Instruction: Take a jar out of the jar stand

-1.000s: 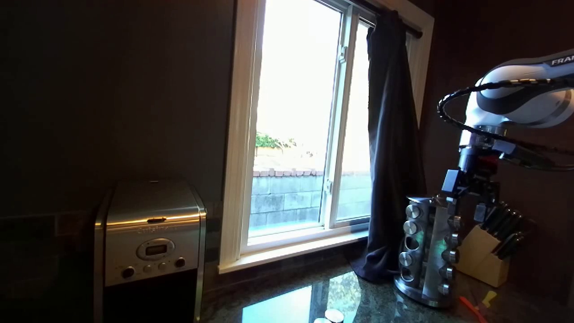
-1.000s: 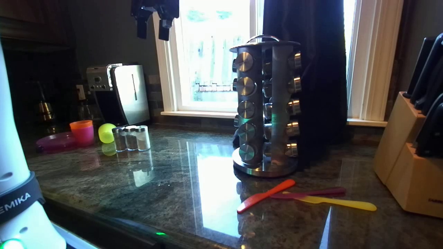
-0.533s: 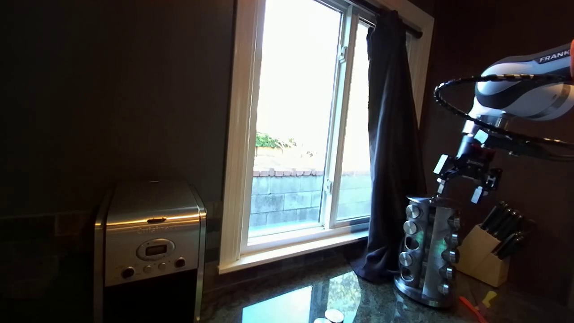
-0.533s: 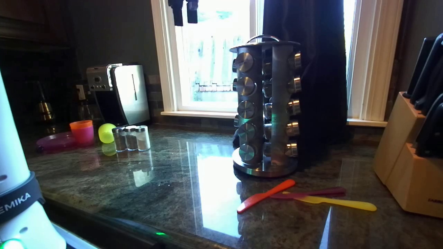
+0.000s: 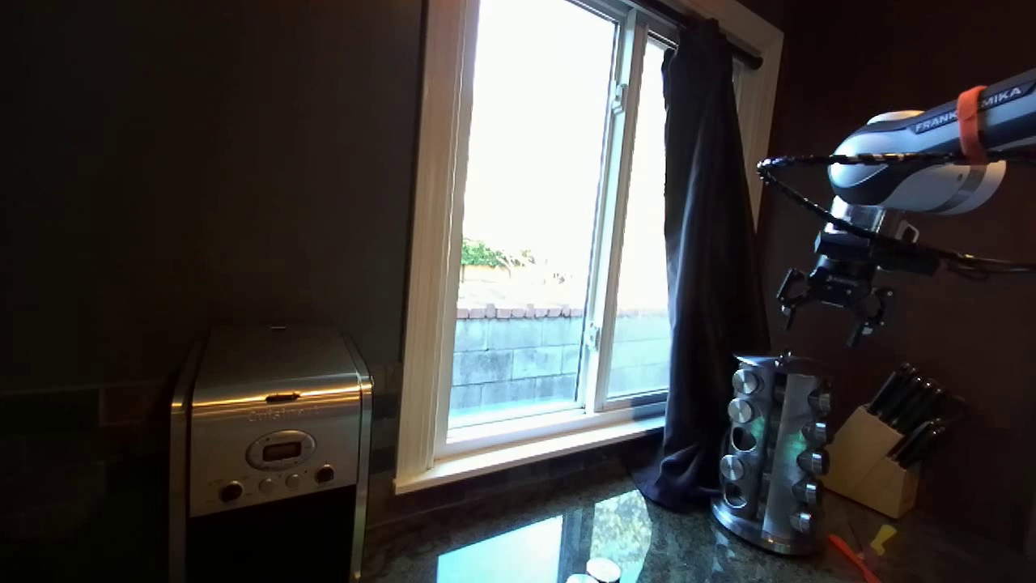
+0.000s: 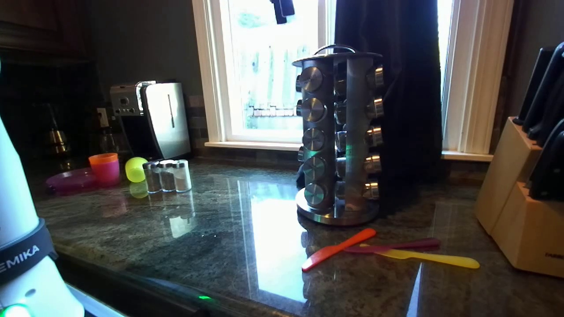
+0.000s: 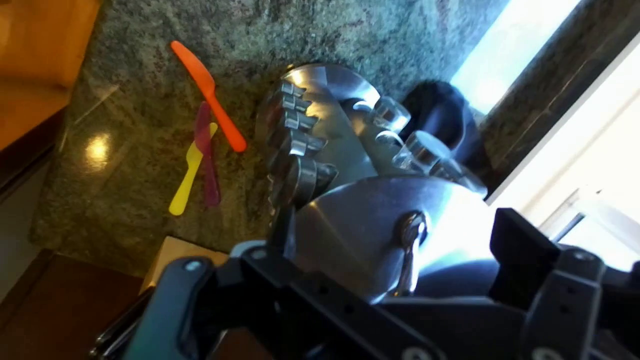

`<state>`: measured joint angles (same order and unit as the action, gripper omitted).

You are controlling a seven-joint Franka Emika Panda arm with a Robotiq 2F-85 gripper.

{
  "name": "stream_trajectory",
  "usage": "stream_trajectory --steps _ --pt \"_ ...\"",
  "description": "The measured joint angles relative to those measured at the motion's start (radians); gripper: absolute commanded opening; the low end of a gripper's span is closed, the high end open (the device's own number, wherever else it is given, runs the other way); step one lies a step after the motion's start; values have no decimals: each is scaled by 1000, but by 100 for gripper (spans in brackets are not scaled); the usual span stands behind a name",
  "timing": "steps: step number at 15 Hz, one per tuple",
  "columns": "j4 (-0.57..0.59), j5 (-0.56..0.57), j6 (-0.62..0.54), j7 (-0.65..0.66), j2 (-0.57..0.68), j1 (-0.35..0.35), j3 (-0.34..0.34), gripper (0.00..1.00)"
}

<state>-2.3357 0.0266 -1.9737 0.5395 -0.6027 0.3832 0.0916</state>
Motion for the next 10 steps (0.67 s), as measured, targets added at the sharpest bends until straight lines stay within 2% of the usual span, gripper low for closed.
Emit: stream_trajectory --steps 4,5,6,7,8,10 --pt "51 54 -2 126 89 43 -10 99" --pt "65 61 -2 149 112 46 -9 92" --pt "80 65 -2 167 133 47 -7 90" --pt "95 67 -2 182 153 47 -6 82" --pt "111 67 -2 189 172 46 -4 83" --pt "138 67 -2 192 200 42 1 72"
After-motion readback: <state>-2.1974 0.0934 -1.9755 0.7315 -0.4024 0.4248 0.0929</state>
